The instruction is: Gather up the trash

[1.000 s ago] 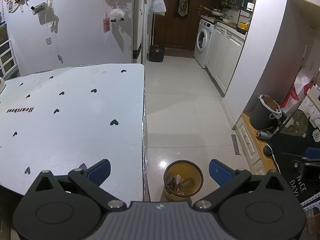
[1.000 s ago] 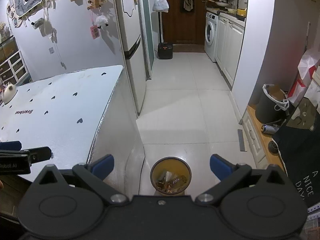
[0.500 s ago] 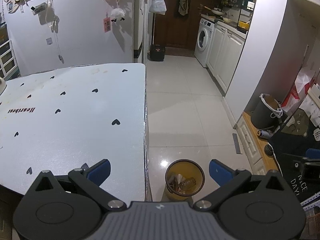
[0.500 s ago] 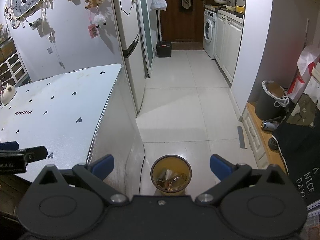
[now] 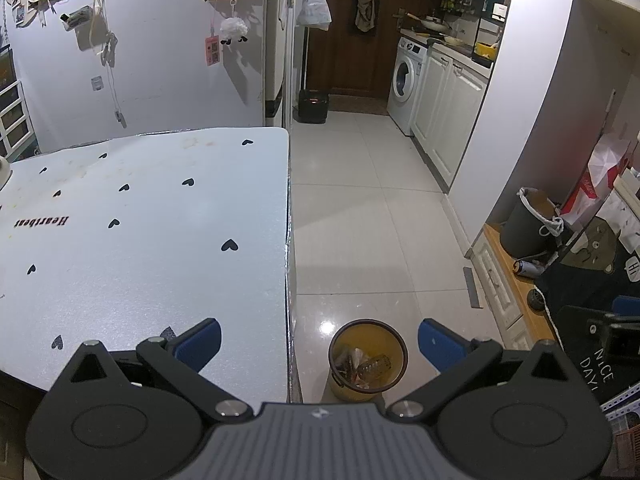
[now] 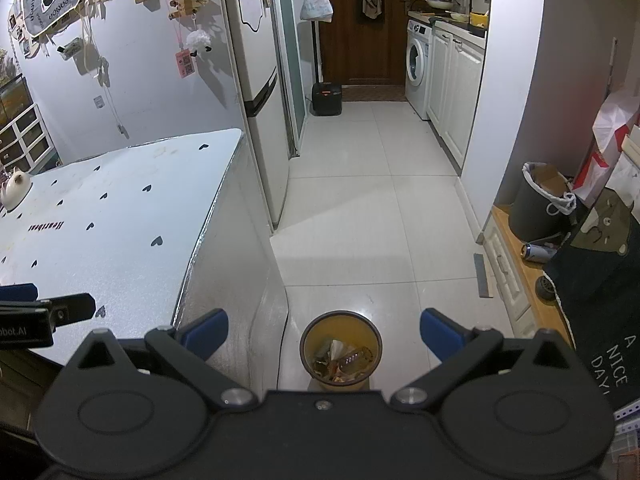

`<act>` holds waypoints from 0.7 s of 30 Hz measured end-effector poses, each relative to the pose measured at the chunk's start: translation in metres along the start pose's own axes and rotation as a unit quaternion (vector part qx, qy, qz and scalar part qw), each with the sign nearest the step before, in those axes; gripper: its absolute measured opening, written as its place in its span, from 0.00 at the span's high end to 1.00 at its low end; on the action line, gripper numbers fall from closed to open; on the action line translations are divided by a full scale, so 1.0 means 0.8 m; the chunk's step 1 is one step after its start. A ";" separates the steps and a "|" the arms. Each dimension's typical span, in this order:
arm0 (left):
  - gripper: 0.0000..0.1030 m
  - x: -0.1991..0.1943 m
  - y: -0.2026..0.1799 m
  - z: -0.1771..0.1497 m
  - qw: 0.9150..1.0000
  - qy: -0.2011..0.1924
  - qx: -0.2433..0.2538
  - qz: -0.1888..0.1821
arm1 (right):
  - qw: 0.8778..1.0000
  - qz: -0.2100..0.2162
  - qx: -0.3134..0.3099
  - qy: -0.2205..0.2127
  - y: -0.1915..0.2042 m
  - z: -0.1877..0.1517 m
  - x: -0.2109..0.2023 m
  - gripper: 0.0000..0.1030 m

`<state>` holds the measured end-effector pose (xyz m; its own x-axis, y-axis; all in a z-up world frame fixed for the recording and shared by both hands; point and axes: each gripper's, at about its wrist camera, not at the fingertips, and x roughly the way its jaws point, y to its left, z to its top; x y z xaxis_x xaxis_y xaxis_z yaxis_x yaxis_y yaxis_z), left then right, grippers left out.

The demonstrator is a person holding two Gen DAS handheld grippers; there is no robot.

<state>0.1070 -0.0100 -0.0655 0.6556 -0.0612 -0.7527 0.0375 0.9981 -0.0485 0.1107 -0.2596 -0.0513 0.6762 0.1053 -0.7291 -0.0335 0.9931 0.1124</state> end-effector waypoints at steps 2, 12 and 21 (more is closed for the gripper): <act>0.00 0.000 0.000 -0.001 1.000 0.000 0.001 0.000 | 1.000 0.000 0.000 0.000 0.000 0.000 0.000 0.00; 0.00 0.000 0.000 0.000 1.000 -0.001 0.000 0.000 | 1.000 0.000 0.000 0.000 -0.001 0.000 0.000 0.00; 0.00 -0.001 0.001 -0.001 1.000 -0.001 -0.001 0.002 | 1.000 0.000 0.000 -0.001 -0.001 0.000 -0.001 0.00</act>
<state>0.1060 -0.0096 -0.0656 0.6569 -0.0580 -0.7517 0.0347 0.9983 -0.0468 0.1101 -0.2606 -0.0508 0.6773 0.1050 -0.7282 -0.0328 0.9931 0.1127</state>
